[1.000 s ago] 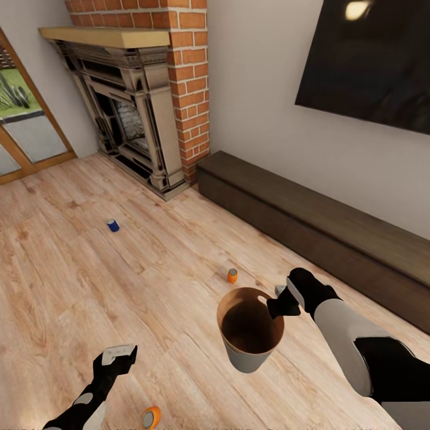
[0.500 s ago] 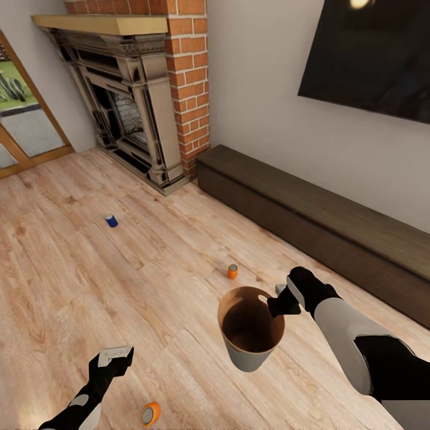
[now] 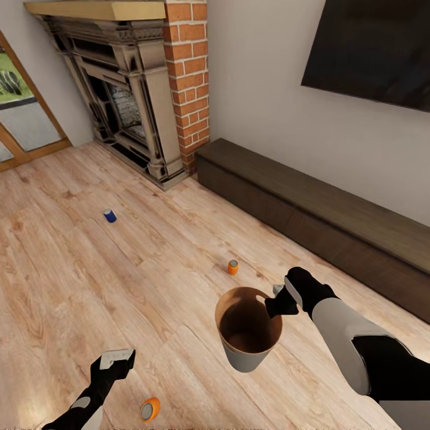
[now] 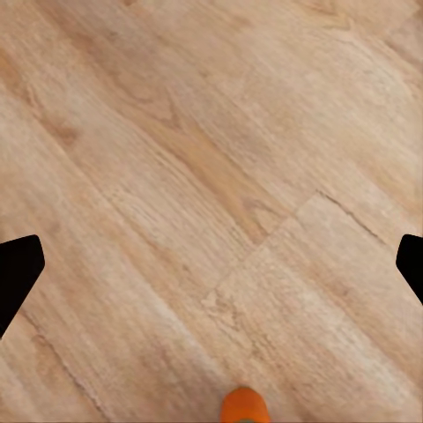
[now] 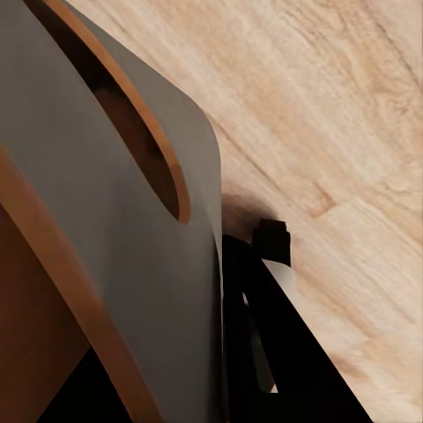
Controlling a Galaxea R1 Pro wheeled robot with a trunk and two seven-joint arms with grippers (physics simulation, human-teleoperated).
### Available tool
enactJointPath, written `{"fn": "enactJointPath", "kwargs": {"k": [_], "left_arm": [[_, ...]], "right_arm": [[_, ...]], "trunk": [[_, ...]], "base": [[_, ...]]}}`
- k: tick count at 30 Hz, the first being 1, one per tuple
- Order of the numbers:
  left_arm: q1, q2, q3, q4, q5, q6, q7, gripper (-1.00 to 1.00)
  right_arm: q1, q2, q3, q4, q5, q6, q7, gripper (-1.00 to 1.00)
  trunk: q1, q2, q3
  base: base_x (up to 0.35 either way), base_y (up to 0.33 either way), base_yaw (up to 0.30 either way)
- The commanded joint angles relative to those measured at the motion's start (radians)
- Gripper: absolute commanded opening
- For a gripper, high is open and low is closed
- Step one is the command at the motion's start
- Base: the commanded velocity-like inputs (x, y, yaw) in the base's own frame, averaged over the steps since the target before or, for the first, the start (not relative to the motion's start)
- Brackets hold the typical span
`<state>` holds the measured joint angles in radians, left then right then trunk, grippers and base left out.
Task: Put the three can of soda from the living room inside the tash can in the kitchen.
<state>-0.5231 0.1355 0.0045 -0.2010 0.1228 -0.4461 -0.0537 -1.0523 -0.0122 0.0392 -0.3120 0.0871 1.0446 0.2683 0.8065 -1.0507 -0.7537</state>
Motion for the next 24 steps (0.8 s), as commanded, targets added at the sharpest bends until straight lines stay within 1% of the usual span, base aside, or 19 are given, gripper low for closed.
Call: {"fn": "enactJointPath", "kwargs": {"k": [1, 6, 9, 12, 24], "left_arm": [[0.0, 0.0, 0.0, 0.0, 0.0, 0.0, 0.0, 1.0], [0.0, -0.001, 0.003, 0.0, 0.002, -0.004, 0.0, 1.0], [0.0, -0.002, 0.004, 0.0, 0.003, -0.039, 0.0, 1.0], [0.0, -0.002, 0.005, 0.0, 0.003, -0.05, 0.0, 1.0], [0.0, -0.002, 0.003, 0.0, 0.001, -0.054, 0.0, 1.0]], "right_arm": [[-0.001, 0.0, -0.004, 0.001, -0.025, 0.003, 0.005, -1.0], [-0.001, -0.004, -0.005, 0.003, -0.026, 0.003, 0.005, -1.0], [-0.002, -0.01, -0.006, 0.0, -0.026, 0.003, 0.006, -1.0], [-0.002, -0.011, -0.007, -0.004, -0.026, 0.003, 0.006, -1.0], [-0.002, -0.011, -0.007, -0.006, -0.026, 0.003, 0.006, -1.0]], "trunk": [[0.004, -0.007, -0.005], [0.023, -0.042, -0.028], [0.034, -0.063, -0.042], [0.046, -0.084, -0.056], [0.092, -0.168, -0.112]], "base": [[0.0, 0.0, 0.0], [0.0, 0.0, 0.0], [0.0, 0.0, 0.0], [0.0, 0.0, 0.0], [0.0, 0.0, 0.0]]}}
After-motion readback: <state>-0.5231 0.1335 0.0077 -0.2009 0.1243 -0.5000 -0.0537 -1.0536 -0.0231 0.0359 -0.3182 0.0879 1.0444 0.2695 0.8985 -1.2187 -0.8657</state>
